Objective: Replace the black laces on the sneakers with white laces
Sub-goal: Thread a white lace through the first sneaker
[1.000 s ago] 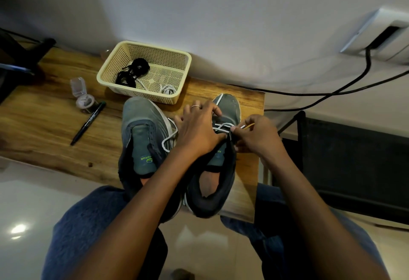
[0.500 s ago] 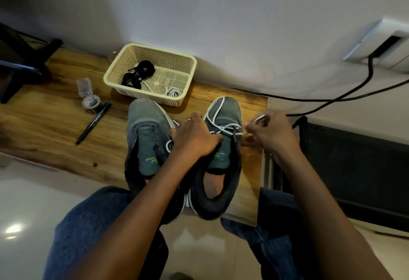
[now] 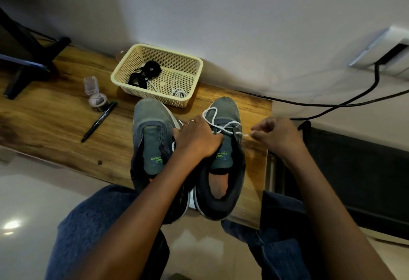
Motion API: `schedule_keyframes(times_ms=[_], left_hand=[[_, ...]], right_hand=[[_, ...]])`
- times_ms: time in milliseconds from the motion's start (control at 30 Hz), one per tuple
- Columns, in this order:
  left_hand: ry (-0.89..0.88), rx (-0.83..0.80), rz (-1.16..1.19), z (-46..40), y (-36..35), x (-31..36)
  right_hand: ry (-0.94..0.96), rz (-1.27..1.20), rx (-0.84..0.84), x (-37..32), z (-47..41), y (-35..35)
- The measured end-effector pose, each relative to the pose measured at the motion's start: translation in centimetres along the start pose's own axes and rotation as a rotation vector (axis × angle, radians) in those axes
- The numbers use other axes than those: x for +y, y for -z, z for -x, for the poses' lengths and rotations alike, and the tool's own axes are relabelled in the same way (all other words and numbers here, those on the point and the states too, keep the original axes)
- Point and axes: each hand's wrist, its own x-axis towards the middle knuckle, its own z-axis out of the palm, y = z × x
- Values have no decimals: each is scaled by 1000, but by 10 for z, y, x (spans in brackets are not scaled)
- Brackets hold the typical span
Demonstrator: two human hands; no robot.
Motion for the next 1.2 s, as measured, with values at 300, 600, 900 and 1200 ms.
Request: schedule_keyframes(times_ms=[300,600,900,1200], left_hand=[[2,-2,-5,1,0,1],[-4,-1,-12,-1,-2,0],[-5,-1,-15,-2,-2,-1],[-14,1,-17,-3,-3,-2]], right_hand=[[77,158,67,-6,-6,-19],[109,363,-92,-1,-10,-16],[205,-80,412,-5,-15,-11],[159,-452,588,-10,-8,-6]])
